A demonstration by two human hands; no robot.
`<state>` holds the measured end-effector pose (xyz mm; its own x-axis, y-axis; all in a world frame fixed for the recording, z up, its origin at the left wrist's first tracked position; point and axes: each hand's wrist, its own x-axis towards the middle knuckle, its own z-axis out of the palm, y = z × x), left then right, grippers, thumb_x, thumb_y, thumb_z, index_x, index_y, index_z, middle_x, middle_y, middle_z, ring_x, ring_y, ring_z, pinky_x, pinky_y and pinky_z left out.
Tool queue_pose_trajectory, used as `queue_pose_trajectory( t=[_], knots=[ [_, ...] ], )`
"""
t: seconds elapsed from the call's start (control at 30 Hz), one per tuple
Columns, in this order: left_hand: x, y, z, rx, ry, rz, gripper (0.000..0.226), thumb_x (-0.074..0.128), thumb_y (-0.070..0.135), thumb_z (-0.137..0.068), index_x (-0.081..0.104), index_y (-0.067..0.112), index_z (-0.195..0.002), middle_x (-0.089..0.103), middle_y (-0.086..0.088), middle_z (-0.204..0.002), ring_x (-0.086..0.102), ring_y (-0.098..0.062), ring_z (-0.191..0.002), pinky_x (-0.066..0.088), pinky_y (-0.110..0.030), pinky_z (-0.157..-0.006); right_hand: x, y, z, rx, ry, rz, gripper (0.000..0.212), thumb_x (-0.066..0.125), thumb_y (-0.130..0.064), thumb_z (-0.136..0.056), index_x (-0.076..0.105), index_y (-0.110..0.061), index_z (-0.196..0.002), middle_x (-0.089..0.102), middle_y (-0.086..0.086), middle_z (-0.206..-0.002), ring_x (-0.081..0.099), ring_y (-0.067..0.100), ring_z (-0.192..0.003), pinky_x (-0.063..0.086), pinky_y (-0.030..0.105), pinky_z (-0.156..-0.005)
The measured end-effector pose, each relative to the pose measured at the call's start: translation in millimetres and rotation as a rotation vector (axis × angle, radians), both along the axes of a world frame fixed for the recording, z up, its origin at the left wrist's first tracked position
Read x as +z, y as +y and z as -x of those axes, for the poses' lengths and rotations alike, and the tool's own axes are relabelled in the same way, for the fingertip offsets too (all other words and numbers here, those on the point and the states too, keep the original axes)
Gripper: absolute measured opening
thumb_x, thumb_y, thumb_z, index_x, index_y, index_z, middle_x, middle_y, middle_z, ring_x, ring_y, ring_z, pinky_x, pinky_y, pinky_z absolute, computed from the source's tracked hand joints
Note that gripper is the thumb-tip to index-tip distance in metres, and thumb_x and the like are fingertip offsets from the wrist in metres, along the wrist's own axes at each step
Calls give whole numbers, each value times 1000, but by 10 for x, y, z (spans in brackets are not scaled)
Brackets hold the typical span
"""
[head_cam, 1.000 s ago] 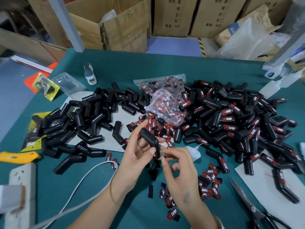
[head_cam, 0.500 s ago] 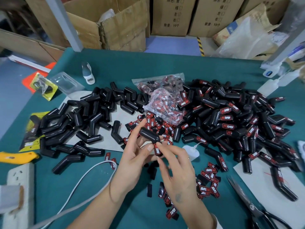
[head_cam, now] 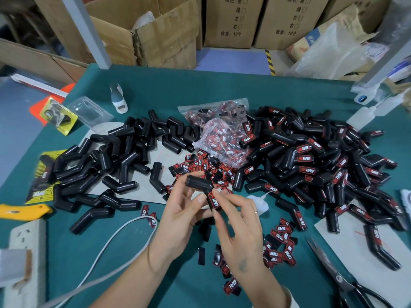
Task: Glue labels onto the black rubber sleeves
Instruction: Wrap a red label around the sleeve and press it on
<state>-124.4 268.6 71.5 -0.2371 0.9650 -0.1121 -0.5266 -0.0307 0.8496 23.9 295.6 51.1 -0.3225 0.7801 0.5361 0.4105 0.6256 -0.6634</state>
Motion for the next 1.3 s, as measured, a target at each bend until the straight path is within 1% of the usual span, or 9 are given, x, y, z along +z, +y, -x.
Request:
queue_pose_trajectory(
  t=[0.13, 0.37, 0.6, 0.7, 0.77, 0.9, 1.03, 1.13, 1.3],
  knots=[
    [0, -31, -22, 3, 15, 22, 38, 69, 25, -96, 65, 25, -134, 70, -3, -118, 69, -20, -106, 60, -32, -82, 1, 3, -13, 17, 37, 62, 37, 58, -24, -106, 62, -24, -143, 58, -8, -127, 57, 13, -116, 56, 40, -79],
    [27, -5, -21, 18, 49, 53, 34, 74, 29, -87, 73, 31, -121, 72, 5, -105, 68, -10, -99, 59, -28, -78, 46, -9, 3, 46, 91, 178, 35, 52, -33, -108, 64, -30, -140, 55, -15, -128, 59, 24, -117, 55, 40, -86],
    [11, 13, 34, 7, 33, 53, 31, 77, 27, -86, 74, 27, -116, 73, -3, -108, 71, -17, -99, 62, -32, -78, 81, -6, 6, 63, 167, 223, 32, 54, -25, -107, 68, -26, -136, 57, -12, -125, 60, 26, -117, 54, 43, -88],
    [4, 20, 70, 7, 69, 4, 31, 78, 20, -87, 71, 15, -117, 73, -15, -110, 70, -25, -104, 60, -34, -84, 90, 6, -1, 55, 159, 209, 31, 59, -24, -104, 69, -26, -133, 57, -12, -127, 60, 25, -119, 56, 43, -87],
    [3, 20, 90, 23, 118, -9, 31, 80, 17, -85, 71, 12, -114, 70, -20, -109, 68, -25, -100, 58, -30, -83, 100, 8, 0, 55, 149, 208, 31, 64, -25, -101, 68, -27, -132, 57, -11, -128, 61, 22, -118, 56, 39, -87],
    [3, 21, 96, 10, 177, -29, 26, 81, 16, -84, 70, 15, -107, 72, -9, -98, 67, -16, -82, 57, -26, -72, 133, -12, 26, 83, 174, 227, 35, 70, -14, -96, 68, -26, -129, 57, -9, -126, 62, 16, -117, 51, 21, -86],
    [9, 9, 156, -20, 403, -76, 20, 79, 21, -88, 67, 24, -104, 74, -10, -106, 71, -22, -99, 56, -28, -89, 162, 21, 0, 67, 175, 235, 30, 69, -5, -94, 74, -18, -120, 60, -4, -118, 61, 10, -118, 45, 15, -99],
    [-22, 16, 197, -35, 595, -138, 18, 74, 23, -94, 70, 33, -108, 72, -2, -110, 69, -24, -108, 52, -30, -98, 177, 30, -18, 76, 179, 282, 29, 69, -5, -94, 74, -20, -118, 60, -9, -117, 61, 12, -118, 44, 16, -99],
    [-92, 44, 203, 19, 772, -242, 11, 70, 31, -101, 72, 32, -112, 69, 1, -111, 67, -26, -108, 51, -31, -98, 147, 17, -17, 43, 261, 427, 35, 72, -16, -94, 65, -40, -117, 67, -14, -118, 66, 17, -111, 53, 29, -90]
  ],
)
